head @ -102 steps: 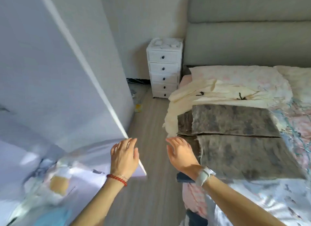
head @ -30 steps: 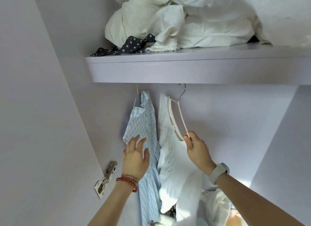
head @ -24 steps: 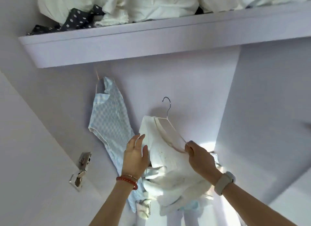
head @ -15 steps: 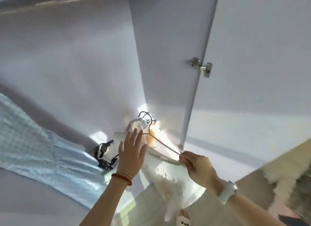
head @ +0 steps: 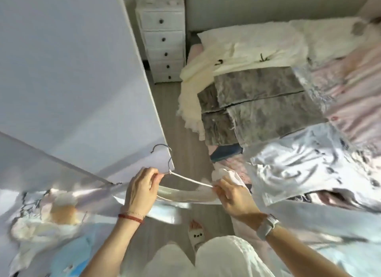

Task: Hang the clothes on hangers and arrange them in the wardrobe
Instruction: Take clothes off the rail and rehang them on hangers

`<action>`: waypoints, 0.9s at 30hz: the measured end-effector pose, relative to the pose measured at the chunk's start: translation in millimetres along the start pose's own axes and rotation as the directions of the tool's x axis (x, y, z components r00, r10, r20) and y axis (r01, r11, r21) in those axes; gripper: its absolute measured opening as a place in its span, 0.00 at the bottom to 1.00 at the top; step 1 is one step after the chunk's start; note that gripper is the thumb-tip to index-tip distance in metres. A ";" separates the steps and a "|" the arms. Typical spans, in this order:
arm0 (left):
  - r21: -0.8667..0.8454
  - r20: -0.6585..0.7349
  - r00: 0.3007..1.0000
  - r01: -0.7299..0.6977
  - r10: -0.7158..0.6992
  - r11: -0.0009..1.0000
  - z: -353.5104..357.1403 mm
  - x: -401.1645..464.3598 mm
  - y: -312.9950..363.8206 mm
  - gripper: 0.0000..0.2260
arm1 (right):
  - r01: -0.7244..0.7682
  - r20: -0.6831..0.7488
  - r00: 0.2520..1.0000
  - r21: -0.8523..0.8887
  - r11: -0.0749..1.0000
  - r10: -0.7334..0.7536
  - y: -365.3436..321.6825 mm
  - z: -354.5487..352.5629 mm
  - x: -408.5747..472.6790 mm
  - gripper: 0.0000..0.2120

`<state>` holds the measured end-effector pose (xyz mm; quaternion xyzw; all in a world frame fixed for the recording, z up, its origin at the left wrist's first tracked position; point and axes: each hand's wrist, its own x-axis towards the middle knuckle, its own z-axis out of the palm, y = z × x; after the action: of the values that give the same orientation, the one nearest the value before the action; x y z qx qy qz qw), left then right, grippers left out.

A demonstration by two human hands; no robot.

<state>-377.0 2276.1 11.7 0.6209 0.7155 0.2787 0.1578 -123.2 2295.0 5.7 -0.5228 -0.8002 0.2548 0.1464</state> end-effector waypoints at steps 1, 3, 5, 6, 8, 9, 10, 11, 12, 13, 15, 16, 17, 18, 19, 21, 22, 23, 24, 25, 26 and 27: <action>-0.009 0.031 0.998 -0.052 0.052 0.999 8.2 9.4 10.0 0.06 | -0.076 -0.025 0.997 0.021 0.997 0.077 8.9 -2.5 -10.7 0.11; -0.040 0.085 0.986 -0.139 0.142 0.990 22.8 25.2 28.8 0.06 | -0.212 -0.073 0.974 0.059 0.976 0.216 21.0 -3.8 -31.4 0.09; -0.073 0.150 0.961 -0.224 0.232 0.972 36.4 37.4 44.1 0.04 | -0.330 -0.144 0.927 0.127 0.935 0.347 24.4 -0.8 -52.1 0.08; -0.092 0.179 0.942 -0.272 0.284 0.958 42.5 42.4 52.3 0.04 | -0.376 -0.192 0.895 0.160 0.913 0.402 23.9 1.7 -61.7 0.08; -0.150 0.232 0.894 -0.358 0.384 0.922 52.7 51.6 68.7 0.04 | -0.461 -0.286 0.817 0.198 0.865 0.501 17.5 5.9 -79.4 0.08; -0.188 0.260 0.863 -0.395 0.433 0.899 57.7 55.3 77.8 0.04 | -0.508 -0.334 0.765 0.213 0.835 0.551 13.1 7.7 -88.9 0.07; -0.222 0.279 0.827 -0.439 0.489 0.870 62.7 57.7 87.6 0.03 | -0.547 -0.391 0.707 0.227 0.806 0.589 8.2 8.6 -98.6 0.07; -0.254 0.287 0.788 -0.485 0.544 0.837 67.9 59.1 97.8 0.03 | -0.580 -0.447 0.648 0.236 0.780 0.617 2.9 9.2 -108.6 0.06; -0.285 0.292 0.750 -0.524 0.594 0.802 73.6 58.9 108.8 0.03 | -0.610 -0.496 0.588 0.247 0.753 0.639 -2.4 9.1 -118.5 0.05; -0.315 0.298 0.712 -0.555 0.636 0.770 80.0 57.3 121.1 0.03 | -0.640 -0.539 0.524 0.262 0.722 0.659 -6.8 8.2 -128.7 0.05; -0.380 0.314 0.640 -0.592 0.701 0.711 93.1 47.7 150.0 0.04 | -0.691 -0.624 0.389 0.289 0.663 0.678 -13.1 2.7 -150.1 0.05; -0.417 0.320 0.608 -0.599 0.727 0.684 99.4 40.1 165.3 0.05 | -0.713 -0.667 0.324 0.295 0.636 0.671 -15.2 -2.3 -162.2 0.05; -0.456 0.326 0.576 -0.598 0.750 0.659 104.9 31.3 180.7 0.05 | -0.734 -0.715 0.263 0.288 0.615 0.648 -16.7 -8.6 -175.2 0.06; -0.500 0.335 0.546 -0.588 0.768 0.636 109.2 21.0 196.6 0.06 | -0.753 -0.768 0.211 0.266 0.601 0.605 -17.8 -16.1 -189.4 0.08; -0.544 0.345 0.516 -0.571 0.784 0.615 112.4 9.8 213.4 0.07 | -0.768 -0.817 0.169 0.240 0.593 0.551 -18.8 -24.5 -204.4 0.11; -0.622 0.321 0.462 -0.556 0.827 0.552 117.3 -12.9 249.4 0.07 | -0.791 -0.899 0.099 0.189 0.582 0.427 -18.2 -40.6 -237.2 0.15; -0.657 0.282 0.442 -0.558 0.851 0.507 118.8 -25.2 268.8 0.08 | -0.808 -0.933 0.061 0.163 0.566 0.356 -15.9 -48.9 -254.5 0.15; -0.690 0.240 0.427 -0.556 0.872 0.463 120.0 -37.9 289.4 0.07 | -0.828 -0.959 0.018 0.145 0.541 0.284 -11.8 -58.0 -271.8 0.14; -0.718 0.200 0.417 -0.553 0.887 0.422 121.2 -50.4 311.2 0.07 | -0.845 -0.976 -0.025 0.136 0.517 0.216 -6.4 -68.8 -287.8 0.13; -0.741 0.155 0.409 -0.554 0.899 0.379 123.3 -62.4 334.4 0.07 | -0.859 -0.986 -0.063 0.132 0.495 0.155 0.9 -81.5 -303.0 0.12; -0.759 0.106 0.403 -0.558 0.909 0.336 126.4 -74.3 358.3 0.07 | -0.875 -0.991 -0.094 0.130 0.466 0.100 9.3 -94.9 -318.7 0.11; -0.775 0.065 0.401 -0.557 0.914 0.299 130.3 -85.5 382.4 0.08 | -0.895 -0.991 -0.121 0.130 0.427 0.048 19.1 -109.6 -333.5 0.10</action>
<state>19.0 2247.1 125.3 0.8366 0.1099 0.3732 0.3855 83.2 2025.2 96.3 -0.8376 -0.2344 -0.3920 0.2999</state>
